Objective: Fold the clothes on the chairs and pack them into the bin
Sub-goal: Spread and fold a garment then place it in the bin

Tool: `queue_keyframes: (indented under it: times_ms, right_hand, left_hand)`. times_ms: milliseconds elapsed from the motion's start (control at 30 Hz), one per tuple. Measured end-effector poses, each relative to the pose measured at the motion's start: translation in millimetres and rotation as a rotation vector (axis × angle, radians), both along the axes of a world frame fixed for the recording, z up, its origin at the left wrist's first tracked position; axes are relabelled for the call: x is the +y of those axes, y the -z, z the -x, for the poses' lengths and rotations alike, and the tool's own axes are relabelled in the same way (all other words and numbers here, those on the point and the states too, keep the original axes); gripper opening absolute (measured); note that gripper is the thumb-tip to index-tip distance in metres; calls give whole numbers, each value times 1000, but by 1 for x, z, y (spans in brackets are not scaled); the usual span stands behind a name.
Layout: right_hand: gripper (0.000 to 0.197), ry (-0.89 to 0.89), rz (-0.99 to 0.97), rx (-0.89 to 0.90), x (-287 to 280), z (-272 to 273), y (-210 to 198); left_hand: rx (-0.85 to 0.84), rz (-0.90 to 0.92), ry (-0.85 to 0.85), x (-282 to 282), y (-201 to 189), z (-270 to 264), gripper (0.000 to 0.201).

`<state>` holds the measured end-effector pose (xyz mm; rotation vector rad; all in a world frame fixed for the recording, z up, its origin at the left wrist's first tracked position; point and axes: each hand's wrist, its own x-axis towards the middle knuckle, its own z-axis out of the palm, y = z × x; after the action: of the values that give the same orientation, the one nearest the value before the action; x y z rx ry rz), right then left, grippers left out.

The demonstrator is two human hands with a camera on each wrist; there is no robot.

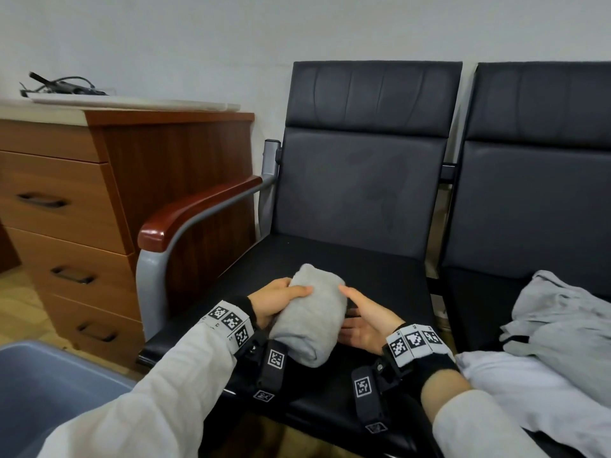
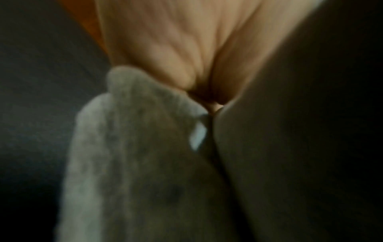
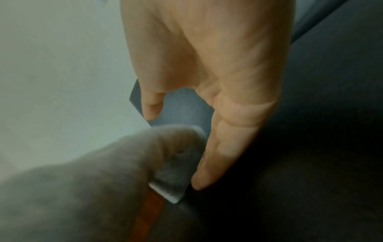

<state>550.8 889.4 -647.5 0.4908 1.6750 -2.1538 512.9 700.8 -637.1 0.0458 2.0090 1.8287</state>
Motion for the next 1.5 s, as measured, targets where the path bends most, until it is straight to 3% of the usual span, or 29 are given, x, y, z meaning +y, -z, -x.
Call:
queue_keyframes:
  times_ms: [167,267,400,500,600,700,900,967,1033,1133,1233,1333,1433,1500]
  right_hand:
    - [42,170,322,32,1,2,-2]
    - [46,274,167,85,7,11,5]
    - [45,434,-71,148,18,18,7]
    - [48,494,7,228,25,21,3]
    - [58,534,65,347,29,23,0]
    - [52,533,-1,451,31,18,-14]
    - [47,106,-372,616,-34,-9,-55]
    - [47,-49,-465,687,-80,-23,-64]
    - [44,-180,-572,739,-127,-33,-65]
    - [41,-337,-740,792,-199,-44,-54]
    - [37,-511,-846,790,-261,-51,-40]
    - [33,-669,-929,691,-318,-54,-15]
    - [24,-777,-1027,621,-359,-53,17]
    - [16,-838,-1108,592,-378,-48,40]
  left_hand:
    - [-41,3,155,9,-3,-1,49]
    - [-71,31,183,13,3,-7,41]
    - [-109,180,319,11,10,-13,70]
    - [-99,286,364,6,11,-15,54]
    - [-65,224,270,-4,5,-13,34]
    - [-3,146,141,-28,-12,-15,20]
    - [90,77,-166,-130,-35,-55,17]
    - [118,145,-291,-178,-33,-78,29]
    - [110,256,-392,-222,-24,-102,45]
    - [47,362,-507,-285,5,-141,42]
    - [-55,413,-581,-332,36,-175,58]
    - [-192,403,-696,-366,66,-206,38]
    - [-306,301,-748,-390,98,-219,35]
    - [-389,207,-758,-401,118,-218,18]
